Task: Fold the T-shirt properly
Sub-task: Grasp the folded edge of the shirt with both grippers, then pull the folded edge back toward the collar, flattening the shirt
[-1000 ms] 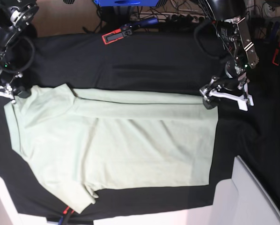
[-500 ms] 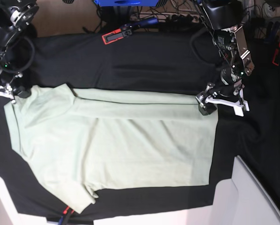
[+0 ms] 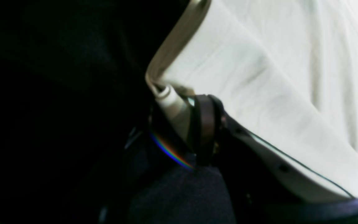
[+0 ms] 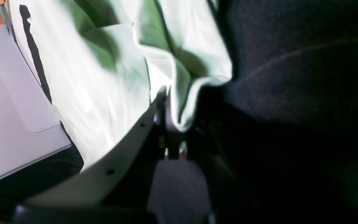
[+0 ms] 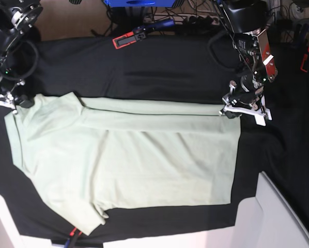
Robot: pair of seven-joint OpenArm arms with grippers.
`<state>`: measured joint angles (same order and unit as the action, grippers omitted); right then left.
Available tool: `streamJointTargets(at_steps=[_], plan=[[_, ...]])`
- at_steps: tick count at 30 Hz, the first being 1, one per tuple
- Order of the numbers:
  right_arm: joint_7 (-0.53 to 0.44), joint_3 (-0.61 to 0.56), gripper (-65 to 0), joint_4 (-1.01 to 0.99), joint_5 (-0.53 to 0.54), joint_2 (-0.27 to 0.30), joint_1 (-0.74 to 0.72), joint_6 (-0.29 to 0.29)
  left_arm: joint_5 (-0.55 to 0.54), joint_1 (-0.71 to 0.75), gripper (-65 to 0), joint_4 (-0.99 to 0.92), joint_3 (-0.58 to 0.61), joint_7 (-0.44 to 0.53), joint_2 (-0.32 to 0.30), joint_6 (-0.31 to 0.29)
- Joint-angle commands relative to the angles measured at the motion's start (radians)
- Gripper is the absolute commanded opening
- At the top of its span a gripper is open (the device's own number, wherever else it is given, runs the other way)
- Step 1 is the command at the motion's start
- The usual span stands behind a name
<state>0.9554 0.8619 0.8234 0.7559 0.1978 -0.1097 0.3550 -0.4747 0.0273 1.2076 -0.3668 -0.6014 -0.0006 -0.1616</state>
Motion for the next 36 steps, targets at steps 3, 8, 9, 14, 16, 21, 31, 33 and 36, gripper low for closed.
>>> streamJointTargets(at_steps=[3, 8, 9, 14, 16, 21, 31, 33, 36], plan=[[0.001, 0.0, -65.0, 0.009, 0.014, 0.016, -0.003, 0.009, 0.0, 0.003, -52.2, 0.007, -0.004, -0.019, 0.0, -0.003], [-0.002, 0.0, -65.0, 0.009, 0.014, 0.016, 0.003, 0.009, 0.0, 0.006, -65.0, 0.007, -0.01, -0.024, 0.0, 0.0], [0.0, 0.0, -65.0, 0.009, 0.014, 0.016, 0.003, 0.009, 0.0, 0.007, -65.0, 0.007, -0.01, -0.025, 0.0, 0.0], [0.003, 0.0, -65.0, 0.014, 0.014, 0.018, 0.008, 0.013, 0.001, 0.044, -65.0, 0.058, -0.008, -0.022, -0.002, 0.0], [0.003, 0.0, -65.0, 0.015, 0.014, 0.018, 0.017, 0.013, 0.001, 0.07, -65.0, 0.096, -0.007, -0.024, -0.002, 0.0], [0.003, 0.0, -65.0, 0.034, 0.017, 0.018, 0.034, 0.014, 0.004, 0.125, -65.0, 0.191, -0.001, -0.025, -0.003, 0.0], [0.113, 0.012, -65.0, 0.208, 0.02, 0.01, 0.069, 0.006, 0.006, 0.164, -65.0, 0.203, 0.001, -0.025, -0.006, -0.002], [0.116, 0.012, -65.0, 0.207, 0.017, 0.007, 0.071, 0.006, 0.006, 0.179, -65.0, 0.203, 0.001, -0.025, -0.006, -0.002], [0.118, 0.012, -65.0, 0.207, 0.02, 0.007, 0.09, 0.006, 0.006, 0.211, -65.0, 0.246, -0.001, -0.025, -0.006, -0.002]])
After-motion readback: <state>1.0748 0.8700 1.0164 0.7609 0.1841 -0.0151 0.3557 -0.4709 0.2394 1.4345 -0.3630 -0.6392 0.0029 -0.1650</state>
